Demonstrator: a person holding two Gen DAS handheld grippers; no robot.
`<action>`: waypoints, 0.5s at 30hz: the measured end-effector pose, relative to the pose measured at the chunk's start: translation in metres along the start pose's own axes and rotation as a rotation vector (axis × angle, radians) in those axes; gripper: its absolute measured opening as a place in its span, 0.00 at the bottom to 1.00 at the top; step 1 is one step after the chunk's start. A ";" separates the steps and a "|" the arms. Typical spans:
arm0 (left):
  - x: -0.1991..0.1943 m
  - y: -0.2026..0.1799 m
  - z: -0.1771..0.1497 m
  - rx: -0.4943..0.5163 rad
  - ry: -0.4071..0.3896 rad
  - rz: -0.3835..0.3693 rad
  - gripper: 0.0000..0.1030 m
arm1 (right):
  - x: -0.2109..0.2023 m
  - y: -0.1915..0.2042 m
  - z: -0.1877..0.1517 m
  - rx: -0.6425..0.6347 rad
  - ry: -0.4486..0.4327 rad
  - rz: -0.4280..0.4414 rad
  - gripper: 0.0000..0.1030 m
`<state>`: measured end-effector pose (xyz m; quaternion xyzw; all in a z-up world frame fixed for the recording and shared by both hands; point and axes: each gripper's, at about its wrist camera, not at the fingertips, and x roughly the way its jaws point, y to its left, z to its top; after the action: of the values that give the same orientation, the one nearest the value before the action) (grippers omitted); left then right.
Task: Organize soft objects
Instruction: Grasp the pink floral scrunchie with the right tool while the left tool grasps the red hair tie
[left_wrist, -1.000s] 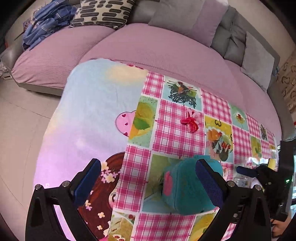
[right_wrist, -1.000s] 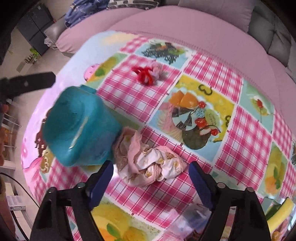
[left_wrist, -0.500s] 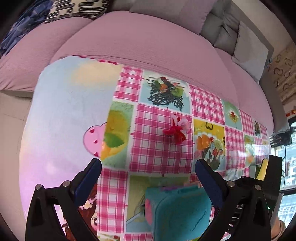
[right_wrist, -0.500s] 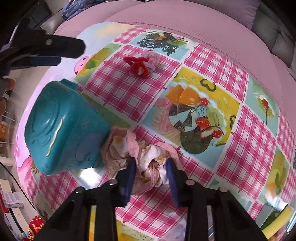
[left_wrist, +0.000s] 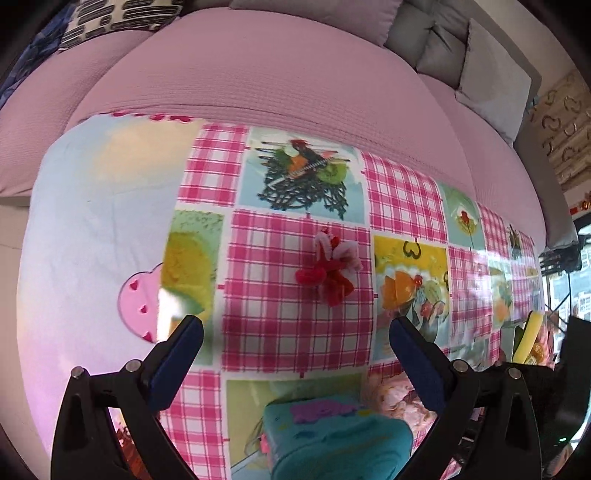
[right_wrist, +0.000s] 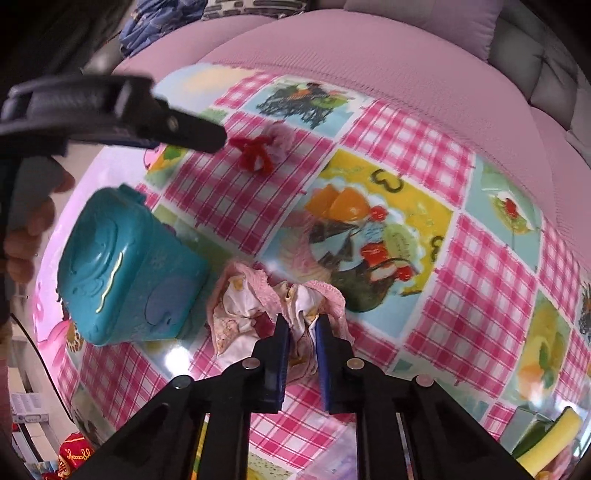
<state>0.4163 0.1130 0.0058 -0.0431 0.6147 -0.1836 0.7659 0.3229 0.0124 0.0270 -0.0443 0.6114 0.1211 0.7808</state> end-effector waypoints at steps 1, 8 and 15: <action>0.002 -0.002 0.001 0.006 0.007 0.000 0.98 | -0.004 -0.003 -0.001 0.005 -0.006 0.000 0.14; 0.023 -0.013 0.019 0.065 0.065 0.011 0.84 | -0.027 -0.021 -0.005 0.025 -0.058 0.009 0.14; 0.040 -0.021 0.034 0.109 0.112 0.024 0.59 | -0.033 -0.025 -0.008 0.026 -0.090 0.016 0.14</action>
<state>0.4513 0.0748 -0.0166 0.0161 0.6461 -0.2098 0.7337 0.3144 -0.0179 0.0546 -0.0236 0.5776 0.1214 0.8069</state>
